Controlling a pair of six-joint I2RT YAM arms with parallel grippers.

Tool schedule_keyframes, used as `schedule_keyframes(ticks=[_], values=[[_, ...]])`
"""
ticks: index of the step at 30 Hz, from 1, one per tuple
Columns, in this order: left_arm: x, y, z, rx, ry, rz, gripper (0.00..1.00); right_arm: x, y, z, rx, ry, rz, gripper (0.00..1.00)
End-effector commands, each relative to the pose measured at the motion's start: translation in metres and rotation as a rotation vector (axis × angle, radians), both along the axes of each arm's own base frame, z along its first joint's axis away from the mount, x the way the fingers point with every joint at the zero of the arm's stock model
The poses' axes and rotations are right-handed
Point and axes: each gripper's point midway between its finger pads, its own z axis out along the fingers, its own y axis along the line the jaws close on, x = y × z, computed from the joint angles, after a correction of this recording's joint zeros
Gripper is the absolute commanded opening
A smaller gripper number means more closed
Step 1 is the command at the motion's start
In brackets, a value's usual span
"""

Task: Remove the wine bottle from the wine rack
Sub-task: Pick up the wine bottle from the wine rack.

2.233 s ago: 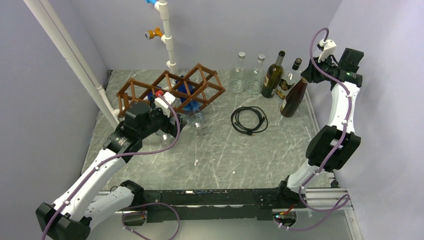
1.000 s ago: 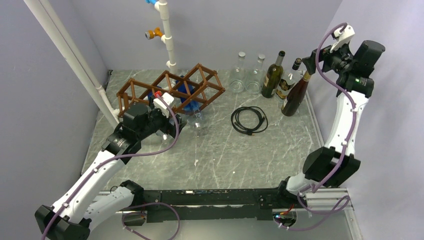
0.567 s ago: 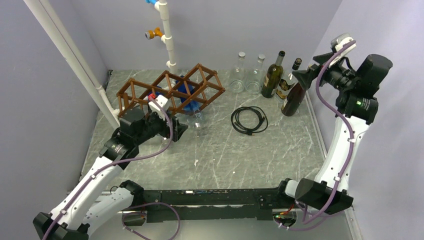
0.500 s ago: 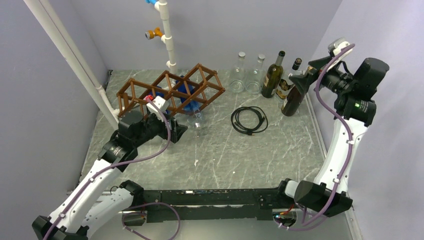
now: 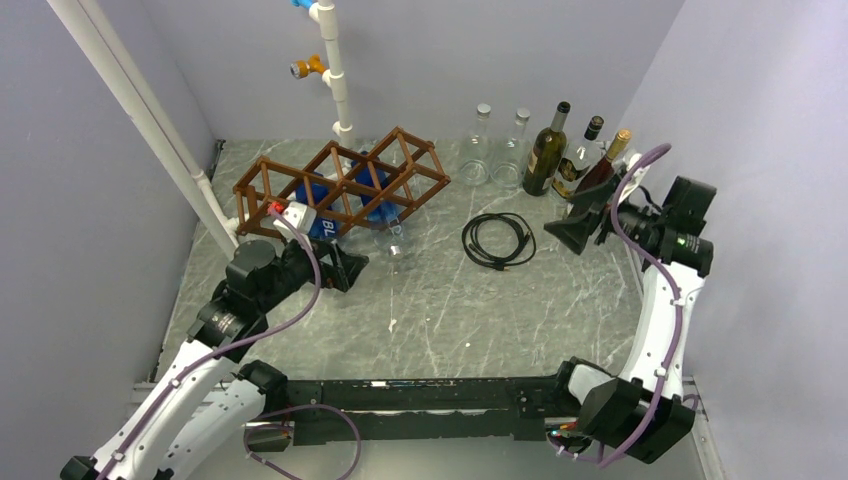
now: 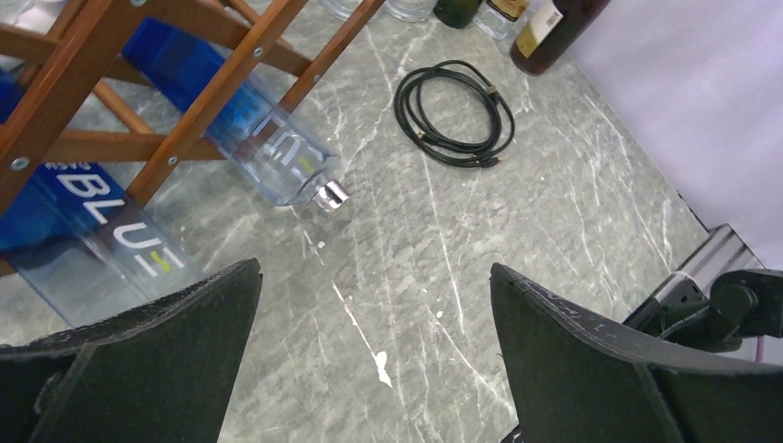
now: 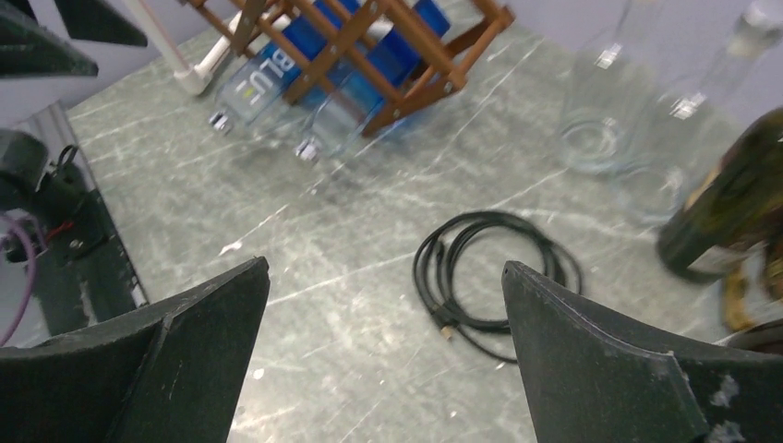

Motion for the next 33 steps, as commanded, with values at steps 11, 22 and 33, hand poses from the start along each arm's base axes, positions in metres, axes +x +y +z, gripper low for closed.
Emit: schedule_keyframes(ticks=[11, 22, 33], values=[[0.017, 0.029, -0.036, -0.033, 0.090, 0.239, 0.99, -0.008, 0.005, -0.091, 0.048, 0.076, 0.038, 1.00], [0.029, 0.048, -0.058, 0.012, 0.116, 0.371, 0.99, -0.005, 0.000, -0.096, 0.030, 0.087, 0.014, 1.00], [0.034, 0.059, -0.066, 0.076, 0.122, 0.426, 0.99, -0.004, -0.002, -0.096, 0.024, 0.095, 0.001, 1.00]])
